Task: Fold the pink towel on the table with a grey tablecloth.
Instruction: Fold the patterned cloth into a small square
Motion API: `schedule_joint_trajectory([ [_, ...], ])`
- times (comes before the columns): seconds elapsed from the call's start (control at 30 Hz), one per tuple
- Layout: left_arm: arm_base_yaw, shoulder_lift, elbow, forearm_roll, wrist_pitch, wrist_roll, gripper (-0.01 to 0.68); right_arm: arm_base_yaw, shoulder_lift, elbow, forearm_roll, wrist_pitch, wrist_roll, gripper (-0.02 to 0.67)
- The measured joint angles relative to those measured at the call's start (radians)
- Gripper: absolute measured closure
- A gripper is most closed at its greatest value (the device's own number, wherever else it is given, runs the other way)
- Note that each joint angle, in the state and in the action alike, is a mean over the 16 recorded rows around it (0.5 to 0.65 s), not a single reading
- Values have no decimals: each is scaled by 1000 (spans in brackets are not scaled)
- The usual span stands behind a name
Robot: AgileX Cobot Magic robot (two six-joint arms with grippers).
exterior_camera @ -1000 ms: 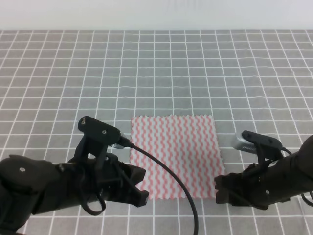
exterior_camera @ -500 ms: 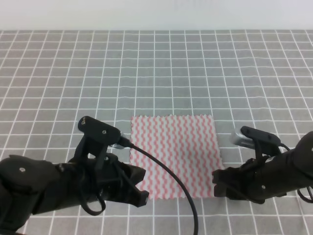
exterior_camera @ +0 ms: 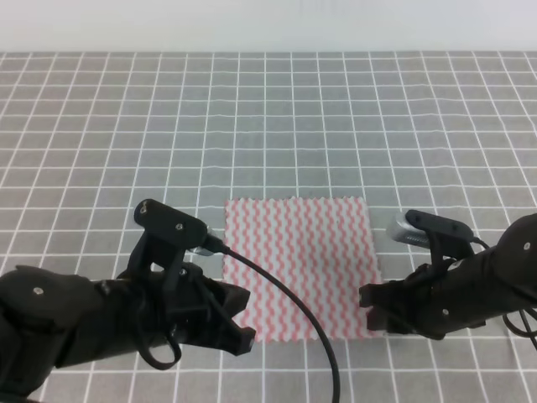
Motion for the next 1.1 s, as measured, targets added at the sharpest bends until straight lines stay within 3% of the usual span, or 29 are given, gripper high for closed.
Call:
schedule_joint_trajectory([
  [0.33,0,-8,0,0,-4,125,674,-1,19,-28,-7,16,0,635],
  [0.83,0,2,-1,0,-78,367,662,0,41,-169,-2,16,-15,661],
  [1.1,0,4,-1,0,-67,420,476,0,66,-217,-7,-8,-31,662],
])
